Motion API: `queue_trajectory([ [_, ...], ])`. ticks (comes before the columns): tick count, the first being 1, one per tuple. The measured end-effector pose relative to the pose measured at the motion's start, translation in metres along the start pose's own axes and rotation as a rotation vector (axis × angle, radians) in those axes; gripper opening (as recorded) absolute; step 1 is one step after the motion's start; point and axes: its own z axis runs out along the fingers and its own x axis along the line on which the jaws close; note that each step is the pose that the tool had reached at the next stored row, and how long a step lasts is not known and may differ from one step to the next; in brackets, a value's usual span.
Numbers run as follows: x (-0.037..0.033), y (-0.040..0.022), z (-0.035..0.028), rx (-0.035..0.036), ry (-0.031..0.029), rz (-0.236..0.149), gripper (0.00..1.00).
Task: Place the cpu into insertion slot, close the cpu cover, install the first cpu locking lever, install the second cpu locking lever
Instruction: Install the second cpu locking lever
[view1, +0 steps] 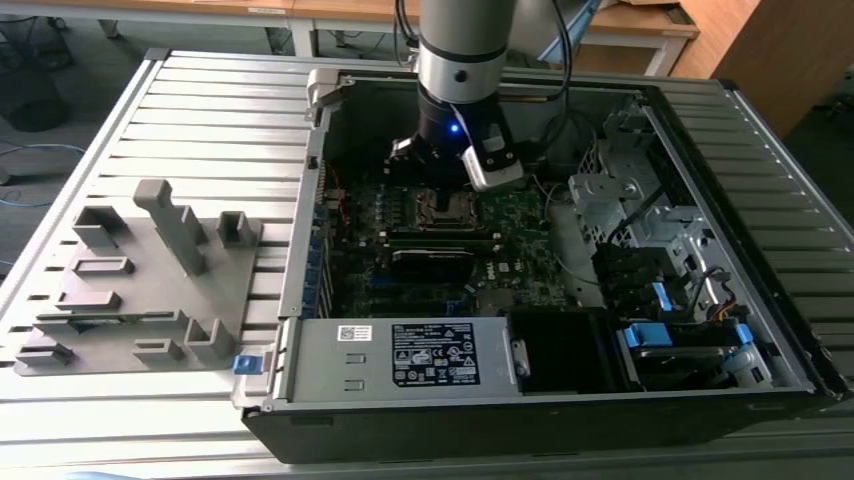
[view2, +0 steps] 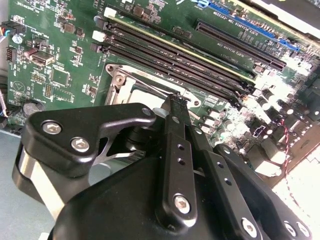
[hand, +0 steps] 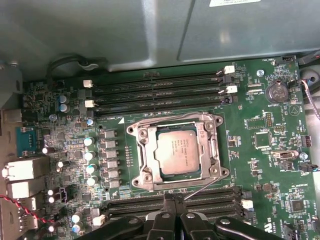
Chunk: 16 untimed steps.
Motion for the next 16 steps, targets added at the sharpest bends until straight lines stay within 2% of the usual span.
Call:
queue_trajectory([
  [7, 0.007, -0.0009, 0.0003, -0.0003, -0.0045, 0.0, 0.11],
  [13, 0.0122, -0.0017, 0.0026, -0.0004, -0.006, 0.0, 0.11],
  [16, 0.0127, -0.0018, 0.0032, -0.0002, -0.0059, 0.0, 0.11],
])
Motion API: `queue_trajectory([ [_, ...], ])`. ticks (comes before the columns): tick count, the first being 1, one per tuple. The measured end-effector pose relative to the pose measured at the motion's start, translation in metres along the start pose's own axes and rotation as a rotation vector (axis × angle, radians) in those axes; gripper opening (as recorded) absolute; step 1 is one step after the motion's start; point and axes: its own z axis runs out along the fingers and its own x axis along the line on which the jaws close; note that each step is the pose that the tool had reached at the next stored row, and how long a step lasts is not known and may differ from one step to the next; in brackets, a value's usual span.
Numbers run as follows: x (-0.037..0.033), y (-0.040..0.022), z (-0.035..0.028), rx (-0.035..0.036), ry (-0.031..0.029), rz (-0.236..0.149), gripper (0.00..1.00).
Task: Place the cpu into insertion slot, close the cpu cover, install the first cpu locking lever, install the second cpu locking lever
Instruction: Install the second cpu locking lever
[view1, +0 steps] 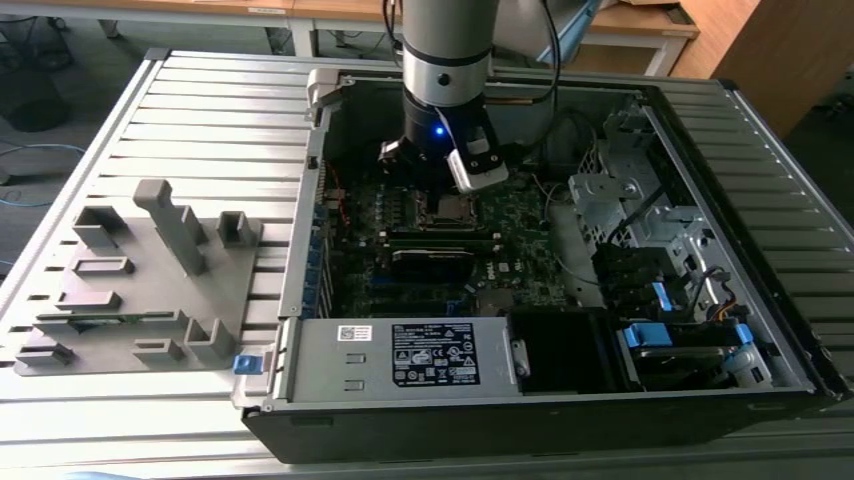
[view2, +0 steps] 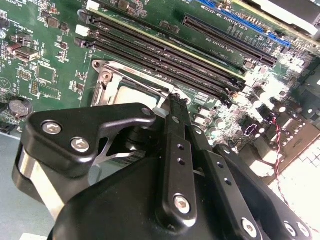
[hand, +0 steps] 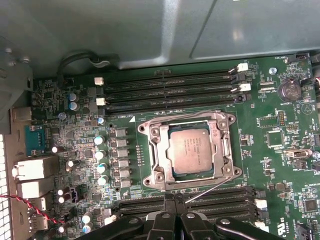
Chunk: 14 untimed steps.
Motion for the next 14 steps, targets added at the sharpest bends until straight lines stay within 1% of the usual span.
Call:
queue_trajectory([
  [10, 0.0, 0.0, 0.0005, -0.0004, -0.0002, 0.0, 0.11],
  [14, 0.0005, -0.0003, 0.0048, -0.0002, -0.0001, 0.0, 0.11],
])
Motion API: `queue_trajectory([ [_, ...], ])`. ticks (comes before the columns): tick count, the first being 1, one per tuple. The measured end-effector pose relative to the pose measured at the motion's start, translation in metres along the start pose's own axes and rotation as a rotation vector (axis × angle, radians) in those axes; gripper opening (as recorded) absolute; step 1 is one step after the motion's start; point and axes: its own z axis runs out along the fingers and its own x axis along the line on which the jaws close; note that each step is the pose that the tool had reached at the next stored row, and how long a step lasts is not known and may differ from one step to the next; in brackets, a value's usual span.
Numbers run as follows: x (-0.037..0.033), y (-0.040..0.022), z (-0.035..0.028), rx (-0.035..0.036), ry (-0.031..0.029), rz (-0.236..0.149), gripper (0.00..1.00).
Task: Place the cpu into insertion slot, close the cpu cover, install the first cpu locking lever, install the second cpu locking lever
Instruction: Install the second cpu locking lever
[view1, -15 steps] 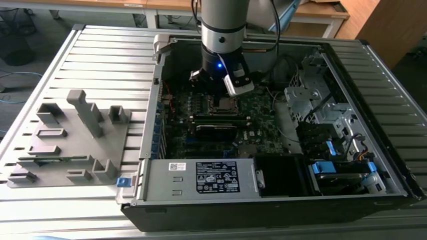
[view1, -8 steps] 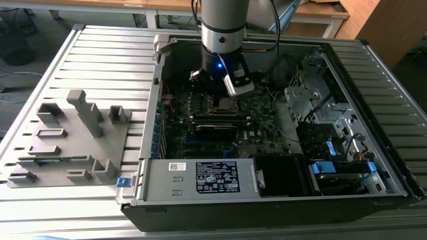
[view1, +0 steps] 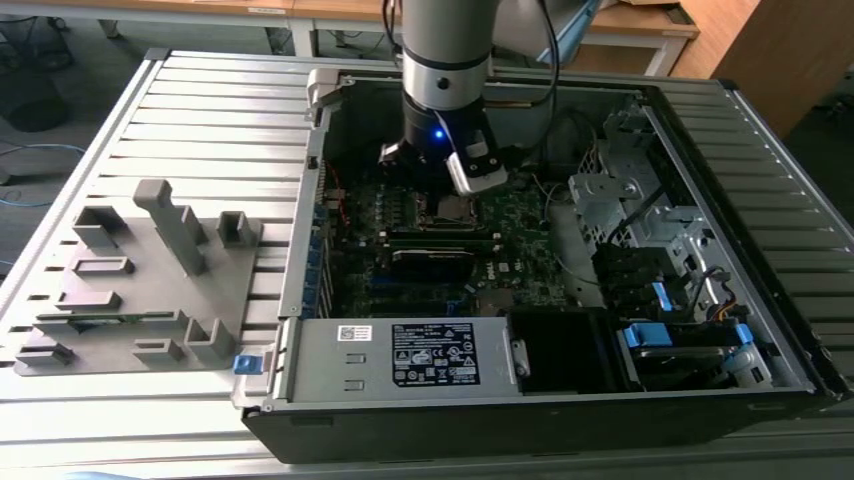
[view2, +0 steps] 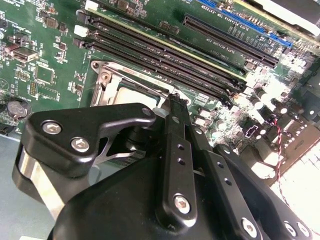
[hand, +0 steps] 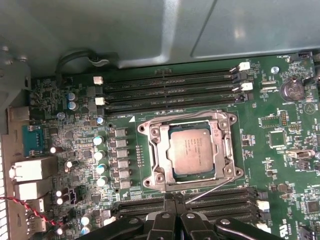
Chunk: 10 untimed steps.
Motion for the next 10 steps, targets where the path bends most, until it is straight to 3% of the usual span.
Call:
queue_trajectory([
  [10, 0.0036, -0.0024, 0.0167, 0.0001, -0.0001, 0.0, 0.11],
])
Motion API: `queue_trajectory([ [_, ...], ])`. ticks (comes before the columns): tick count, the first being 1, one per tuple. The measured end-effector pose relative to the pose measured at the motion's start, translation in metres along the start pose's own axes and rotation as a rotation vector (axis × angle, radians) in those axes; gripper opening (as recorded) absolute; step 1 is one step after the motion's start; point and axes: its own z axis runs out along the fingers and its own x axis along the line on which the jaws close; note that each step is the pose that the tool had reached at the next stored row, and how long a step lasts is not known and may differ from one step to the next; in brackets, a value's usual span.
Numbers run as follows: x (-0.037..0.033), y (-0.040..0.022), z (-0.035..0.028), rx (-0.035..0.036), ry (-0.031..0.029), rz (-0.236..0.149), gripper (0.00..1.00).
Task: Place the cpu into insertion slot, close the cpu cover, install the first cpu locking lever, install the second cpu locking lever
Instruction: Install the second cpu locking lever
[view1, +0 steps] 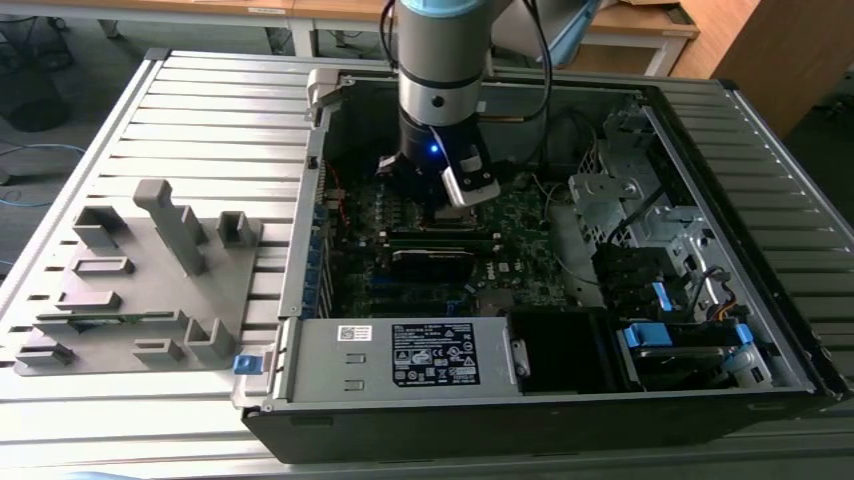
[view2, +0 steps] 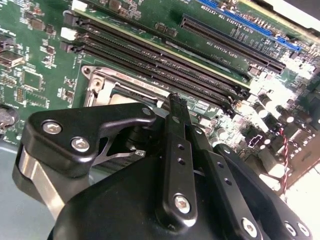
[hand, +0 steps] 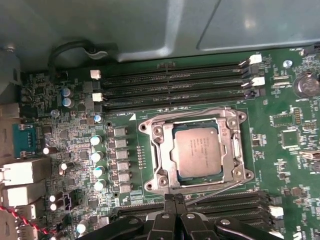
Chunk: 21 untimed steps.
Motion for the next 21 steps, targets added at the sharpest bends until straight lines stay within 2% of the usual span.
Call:
queue_trajectory([
  [8, 0.0039, -0.0019, 0.0055, 0.0, 0.0, 0.0, 0.11],
  [14, 0.0061, -0.0041, 0.006, 0.0, 0.0001, 0.0, 0.11],
  [21, 0.0056, -0.0092, 0.0059, -0.0005, 0.0001, 0.0, 0.11],
])
